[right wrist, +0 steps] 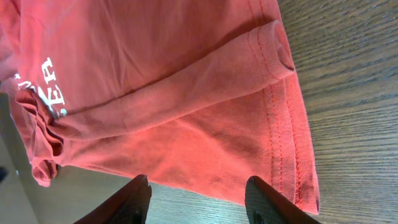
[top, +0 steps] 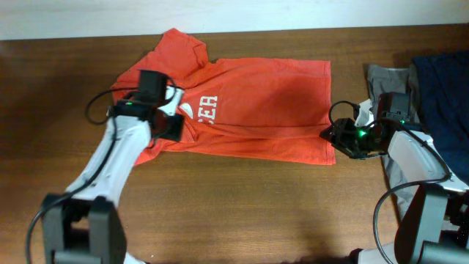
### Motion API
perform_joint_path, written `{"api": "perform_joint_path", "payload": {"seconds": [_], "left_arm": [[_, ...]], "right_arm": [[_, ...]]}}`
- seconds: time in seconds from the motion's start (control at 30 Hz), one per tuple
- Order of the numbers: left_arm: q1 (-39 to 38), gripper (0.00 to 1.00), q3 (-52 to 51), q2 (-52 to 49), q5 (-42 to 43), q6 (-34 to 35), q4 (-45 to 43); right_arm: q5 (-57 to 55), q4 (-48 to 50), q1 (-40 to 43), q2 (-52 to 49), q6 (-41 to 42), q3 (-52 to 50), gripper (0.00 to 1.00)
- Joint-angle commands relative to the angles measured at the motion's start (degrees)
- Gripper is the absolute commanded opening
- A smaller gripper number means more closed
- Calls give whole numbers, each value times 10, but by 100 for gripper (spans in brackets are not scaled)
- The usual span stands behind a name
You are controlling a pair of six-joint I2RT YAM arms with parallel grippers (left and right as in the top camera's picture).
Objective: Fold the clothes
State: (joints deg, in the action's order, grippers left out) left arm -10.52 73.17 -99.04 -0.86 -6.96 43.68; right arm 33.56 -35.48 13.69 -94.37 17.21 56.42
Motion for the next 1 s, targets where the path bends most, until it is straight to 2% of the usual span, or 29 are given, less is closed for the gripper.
{"api": "perform_joint_path", "payload": {"seconds": [0.0,0.13,0.37,0.5,0.63,0.73,0.97], "left_arm": [[-29,54,-12,-52,-17,-66,-12],[-48,53,-12,-83,-72,-67,-25],[-64,38,-12,-95,-83,-66,-58],[-66,34,-12,-103,-87,-67,-63],[-68,34,-12,-113,-86,-66,-57],[-75,40,-12,-116,-86,-67,-54],[-96,42,-12,-124,-87,-66,-52]], "right_arm": [[3,-4,2,-1,-9,7,54],[3,-12,2,-1,-22,7,54],[3,-12,2,-1,-22,6,54],[3,-14,2,-1,-22,6,54],[3,-17,2,-1,-22,6,54],[3,-16,2,-1,-22,6,54],[3,-17,2,-1,-22,6,54]]}}
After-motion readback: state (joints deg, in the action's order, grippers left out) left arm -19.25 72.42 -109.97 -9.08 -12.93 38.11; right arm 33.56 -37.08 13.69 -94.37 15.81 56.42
